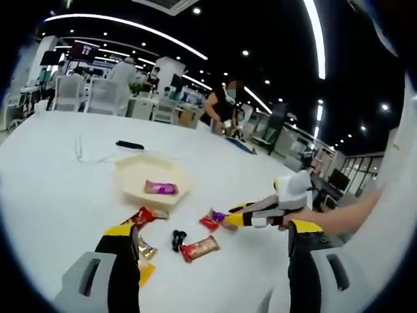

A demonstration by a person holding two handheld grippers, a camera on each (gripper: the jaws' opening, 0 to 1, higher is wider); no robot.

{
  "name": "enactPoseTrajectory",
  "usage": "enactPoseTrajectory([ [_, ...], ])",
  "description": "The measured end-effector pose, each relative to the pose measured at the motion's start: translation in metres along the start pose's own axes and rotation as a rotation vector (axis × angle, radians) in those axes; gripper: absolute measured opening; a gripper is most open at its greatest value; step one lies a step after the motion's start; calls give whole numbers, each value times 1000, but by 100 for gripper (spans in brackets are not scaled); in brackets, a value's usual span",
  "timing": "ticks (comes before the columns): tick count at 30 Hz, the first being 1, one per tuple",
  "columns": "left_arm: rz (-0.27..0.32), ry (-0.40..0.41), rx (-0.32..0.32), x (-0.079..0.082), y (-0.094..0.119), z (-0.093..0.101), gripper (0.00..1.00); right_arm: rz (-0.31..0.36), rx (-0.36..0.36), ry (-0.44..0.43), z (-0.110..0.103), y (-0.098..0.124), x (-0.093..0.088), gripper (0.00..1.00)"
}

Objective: Place the target food into the container with the food tongs after gripping and lifting it, then release it inside without dropping or visibly crushing the food.

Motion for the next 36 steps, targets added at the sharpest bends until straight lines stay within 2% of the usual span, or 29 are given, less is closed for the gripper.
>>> enactPoseTrajectory([
  [8, 23, 11, 12, 0, 6, -2, 94, -3, -31, 14, -3, -1, 0, 22],
  [25, 34, 28, 15, -2, 12, -9, 93, -13, -22, 16, -2, -2, 1, 21],
  [36, 29, 26, -5, -1, 12, -7, 92, -19, -35, -36, 1, -2, 3, 21],
])
Point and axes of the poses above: the point that each gripper's makers call its tool centre point, and the gripper's own axes: y roughly backward along the fingers, z roughly to its right, x roughly out of its top, the point moved 8 cm from there along y, roughly backward along the fingers, and after that the axes turned 7 degrees about z, right-handed, at the moved point
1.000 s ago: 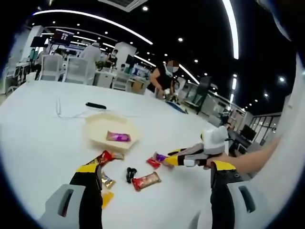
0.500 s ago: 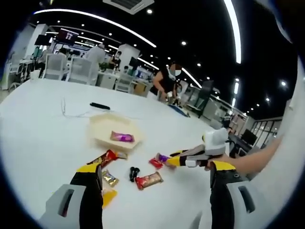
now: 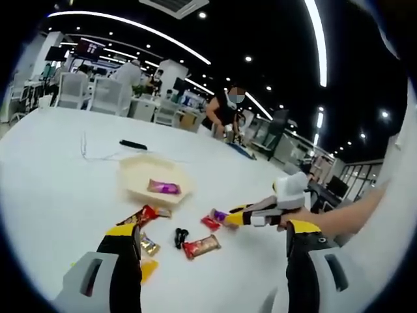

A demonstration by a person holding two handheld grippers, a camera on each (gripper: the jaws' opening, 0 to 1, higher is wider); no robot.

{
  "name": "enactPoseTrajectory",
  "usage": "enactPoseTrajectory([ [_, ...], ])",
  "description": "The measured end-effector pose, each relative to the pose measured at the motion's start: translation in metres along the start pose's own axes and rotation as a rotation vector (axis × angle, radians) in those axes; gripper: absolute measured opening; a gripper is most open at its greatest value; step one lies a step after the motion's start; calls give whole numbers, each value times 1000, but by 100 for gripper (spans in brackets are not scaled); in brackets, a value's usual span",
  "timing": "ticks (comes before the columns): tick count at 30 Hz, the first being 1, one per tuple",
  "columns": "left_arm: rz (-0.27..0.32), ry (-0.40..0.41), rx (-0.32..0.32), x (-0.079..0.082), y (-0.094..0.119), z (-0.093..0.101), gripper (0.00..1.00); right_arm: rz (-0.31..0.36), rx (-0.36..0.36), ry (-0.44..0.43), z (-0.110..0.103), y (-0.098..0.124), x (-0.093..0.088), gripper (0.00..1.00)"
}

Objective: Place the target food into the container with the food tongs after gripping and lifting it, then release it inside without dropping or visibly crushing the food.

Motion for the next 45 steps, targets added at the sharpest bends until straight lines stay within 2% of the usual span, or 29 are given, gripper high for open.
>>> enactPoseTrajectory([
  [10, 5, 6, 7, -2, 8, -3, 92, -20, 5, -43, 0, 1, 5, 21],
  [22, 16, 17, 3, -1, 9, -4, 92, 39, 13, -46, -10, 10, 28, 21],
  [28, 4, 30, 0, -3, 10, -3, 99, 52, 22, -54, -12, 15, 33, 21],
  [37, -1, 31, -20, -3, 10, -3, 99, 82, 14, -63, -10, 27, 42, 21],
  [40, -15, 50, 2, -5, 10, -5, 99, 98, 12, -64, -8, 30, 44, 21],
  [45, -28, 63, 4, -8, 12, -5, 99, 106, 7, -85, -7, 32, 45, 21],
])
Point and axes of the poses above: the point that each gripper's makers call its tool centre point, and the gripper's own axes: y roughly backward along the fingers, z roughly to its right, x roughly out of its top, the point moved 8 cm from there along y, roughly backward along the fingers, and after that the axes turned 7 degrees about z, right-handed, at the moved point
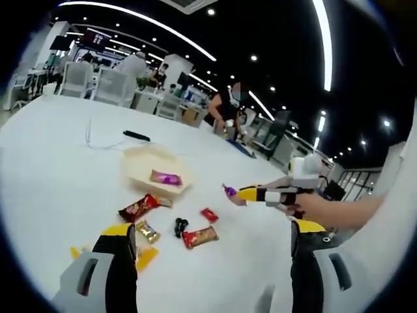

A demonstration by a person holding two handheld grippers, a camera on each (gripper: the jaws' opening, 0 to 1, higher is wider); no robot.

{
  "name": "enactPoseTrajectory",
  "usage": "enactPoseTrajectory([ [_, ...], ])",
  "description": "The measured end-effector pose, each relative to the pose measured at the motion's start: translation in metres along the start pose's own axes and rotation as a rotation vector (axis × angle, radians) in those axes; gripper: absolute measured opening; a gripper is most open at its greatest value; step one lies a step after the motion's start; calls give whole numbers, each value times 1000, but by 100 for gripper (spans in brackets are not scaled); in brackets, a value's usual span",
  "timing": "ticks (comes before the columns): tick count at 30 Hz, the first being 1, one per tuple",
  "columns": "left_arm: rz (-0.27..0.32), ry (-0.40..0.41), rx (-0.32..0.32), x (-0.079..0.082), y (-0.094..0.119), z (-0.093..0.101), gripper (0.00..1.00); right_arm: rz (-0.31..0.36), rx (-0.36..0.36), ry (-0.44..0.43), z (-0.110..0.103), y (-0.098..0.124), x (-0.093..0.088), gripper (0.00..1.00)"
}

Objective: Place the target food into the container with the food tongs after gripping and lifting it, then release it inside without dropping or visibly crushing the food.

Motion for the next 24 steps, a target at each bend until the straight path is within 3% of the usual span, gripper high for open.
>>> enactPoseTrajectory([
  [24, 7, 17, 14, -3, 2, -3, 99, 35, 34, -58, -4, 3, 9, 22],
])
Point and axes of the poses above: the point that each gripper's makers call its tool centre point, and the gripper's own axes: y roughly backward along the fingers, z roughly to its right, x roughly out of its top, the point moved 8 cm from there along y, roughly backward along the fingers, and after that the axes turned 7 degrees about z, right-handed, at the moved point
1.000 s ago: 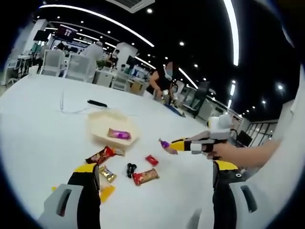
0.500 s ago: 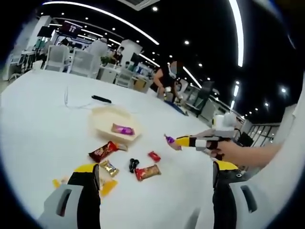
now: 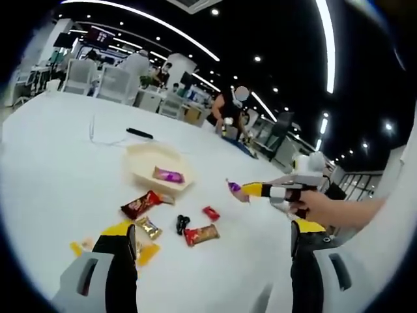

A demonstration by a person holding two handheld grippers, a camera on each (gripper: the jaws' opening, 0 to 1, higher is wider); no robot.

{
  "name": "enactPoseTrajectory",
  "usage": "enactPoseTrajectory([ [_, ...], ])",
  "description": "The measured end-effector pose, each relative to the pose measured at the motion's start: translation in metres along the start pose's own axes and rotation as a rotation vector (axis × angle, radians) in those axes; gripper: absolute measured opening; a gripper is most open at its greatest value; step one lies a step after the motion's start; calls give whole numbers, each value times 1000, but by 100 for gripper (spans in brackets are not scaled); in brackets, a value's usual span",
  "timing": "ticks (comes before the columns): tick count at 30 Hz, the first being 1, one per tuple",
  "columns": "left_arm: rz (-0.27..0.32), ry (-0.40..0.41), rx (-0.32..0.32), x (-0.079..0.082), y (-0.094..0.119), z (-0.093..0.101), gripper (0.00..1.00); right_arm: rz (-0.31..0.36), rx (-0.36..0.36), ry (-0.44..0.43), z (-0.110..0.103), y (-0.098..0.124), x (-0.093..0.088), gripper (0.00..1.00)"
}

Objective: Place the target food into the container with the food tongs after gripping and lifting it, then release it inside without dropping or visibly crushing the food.

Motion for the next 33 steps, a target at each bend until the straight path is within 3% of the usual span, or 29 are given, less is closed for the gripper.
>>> enactPoseTrajectory([
  [11, -4, 8, -7, -7, -3, 4, 99, 12, -2, 7, 1, 7, 9, 21],
  [18, 4, 9, -5, -3, -3, 2, 99, 25, 7, 10, -3, 7, 18, 21],
  [21, 46, 6, -42, 2, -1, 5, 99, 33, 12, 13, -6, 7, 21, 21],
  [33, 56, 19, -63, 4, -2, 8, 99, 44, 21, 24, -8, 8, 28, 21],
])
Point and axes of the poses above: the point that each gripper's makers call its tool centre point, and the gripper's own axes: y roughly backward along the fingers, z roughly to its right, x roughly out of its top, the point moved 8 cm from there along y, roughly backward along the fingers, and after that the axes turned 7 degrees about z, right-handed, at the moved point
